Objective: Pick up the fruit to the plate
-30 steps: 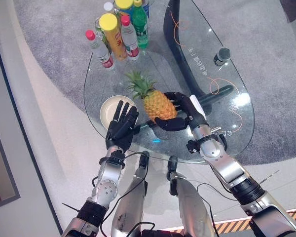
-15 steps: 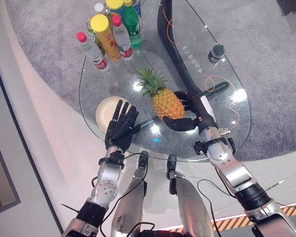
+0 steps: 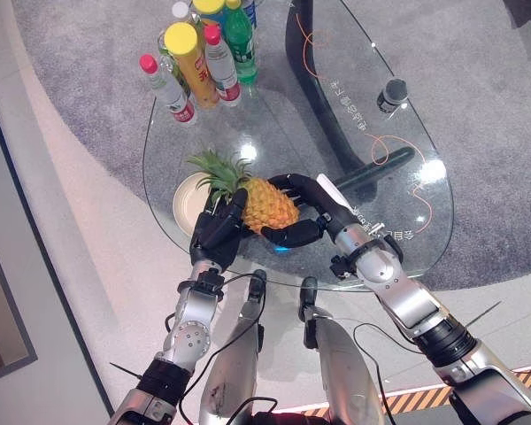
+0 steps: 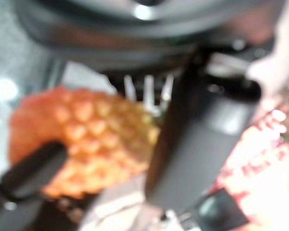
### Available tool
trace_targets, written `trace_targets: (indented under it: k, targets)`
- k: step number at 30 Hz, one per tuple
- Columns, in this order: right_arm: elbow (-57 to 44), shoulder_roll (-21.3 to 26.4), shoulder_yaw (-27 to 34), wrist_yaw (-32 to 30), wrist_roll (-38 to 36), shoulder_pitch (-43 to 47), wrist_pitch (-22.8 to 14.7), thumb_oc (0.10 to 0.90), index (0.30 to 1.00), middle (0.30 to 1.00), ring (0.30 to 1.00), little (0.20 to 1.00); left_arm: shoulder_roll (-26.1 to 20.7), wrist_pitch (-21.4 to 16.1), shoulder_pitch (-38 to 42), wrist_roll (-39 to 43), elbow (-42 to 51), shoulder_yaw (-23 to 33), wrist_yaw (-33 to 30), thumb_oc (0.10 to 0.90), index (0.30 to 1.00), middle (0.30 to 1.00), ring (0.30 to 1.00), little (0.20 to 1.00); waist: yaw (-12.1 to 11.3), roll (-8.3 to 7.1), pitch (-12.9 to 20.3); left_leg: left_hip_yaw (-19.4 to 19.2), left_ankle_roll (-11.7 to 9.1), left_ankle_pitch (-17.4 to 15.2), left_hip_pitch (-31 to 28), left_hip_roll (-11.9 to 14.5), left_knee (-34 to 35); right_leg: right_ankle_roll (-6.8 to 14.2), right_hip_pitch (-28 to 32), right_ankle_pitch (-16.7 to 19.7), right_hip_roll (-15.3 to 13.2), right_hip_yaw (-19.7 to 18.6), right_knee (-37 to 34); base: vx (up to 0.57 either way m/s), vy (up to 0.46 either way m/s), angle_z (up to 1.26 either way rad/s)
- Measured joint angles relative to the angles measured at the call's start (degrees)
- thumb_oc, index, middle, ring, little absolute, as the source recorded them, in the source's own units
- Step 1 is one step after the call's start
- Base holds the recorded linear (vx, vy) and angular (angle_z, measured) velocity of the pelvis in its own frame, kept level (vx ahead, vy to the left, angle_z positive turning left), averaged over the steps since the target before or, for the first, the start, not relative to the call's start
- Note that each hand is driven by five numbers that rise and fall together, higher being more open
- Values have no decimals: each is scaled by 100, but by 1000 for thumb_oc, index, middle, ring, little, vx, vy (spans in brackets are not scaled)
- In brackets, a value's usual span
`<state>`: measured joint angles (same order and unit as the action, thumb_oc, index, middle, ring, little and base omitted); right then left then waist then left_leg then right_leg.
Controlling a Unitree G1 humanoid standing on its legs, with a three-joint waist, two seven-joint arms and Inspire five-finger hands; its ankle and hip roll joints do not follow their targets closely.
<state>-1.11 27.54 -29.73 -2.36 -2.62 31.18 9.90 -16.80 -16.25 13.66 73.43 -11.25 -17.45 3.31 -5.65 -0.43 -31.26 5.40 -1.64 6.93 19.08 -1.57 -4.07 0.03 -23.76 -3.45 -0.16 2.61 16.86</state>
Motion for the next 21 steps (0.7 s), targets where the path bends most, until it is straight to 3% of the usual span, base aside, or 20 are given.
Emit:
trace_targets:
  k: [12, 19, 21]
  targets:
    - [1, 215, -254, 849, 105, 571, 349, 100, 300, 300, 300, 200, -267, 177, -63, -7, 0, -14, 1, 800, 900, 900, 900, 900, -207, 2, 1, 31, -2, 2, 5, -14, -4, -1, 3, 1, -7, 15, 4, 4, -6, 0]
    - [98, 468, -561, 1525, 100, 1064, 388, 100, 300, 300, 300, 200, -262, 27, -222, 21, 1, 0, 16, 800, 900, 900, 900, 900, -242, -2, 2, 147, -27, 20, -15, -9, -15, 2, 72, -1, -6, 151, -9, 29, -65, 7]
    - [144, 469, -566, 1626, 99, 1142, 388, 100, 300, 300, 300, 200, -254, -57, -231, 23, 1, -19, 16, 800, 900, 900, 900, 900, -358, -5, 4, 170, -46, 32, -17, 10, -15, -3, 74, 2, -2, 165, -5, 22, -77, 8]
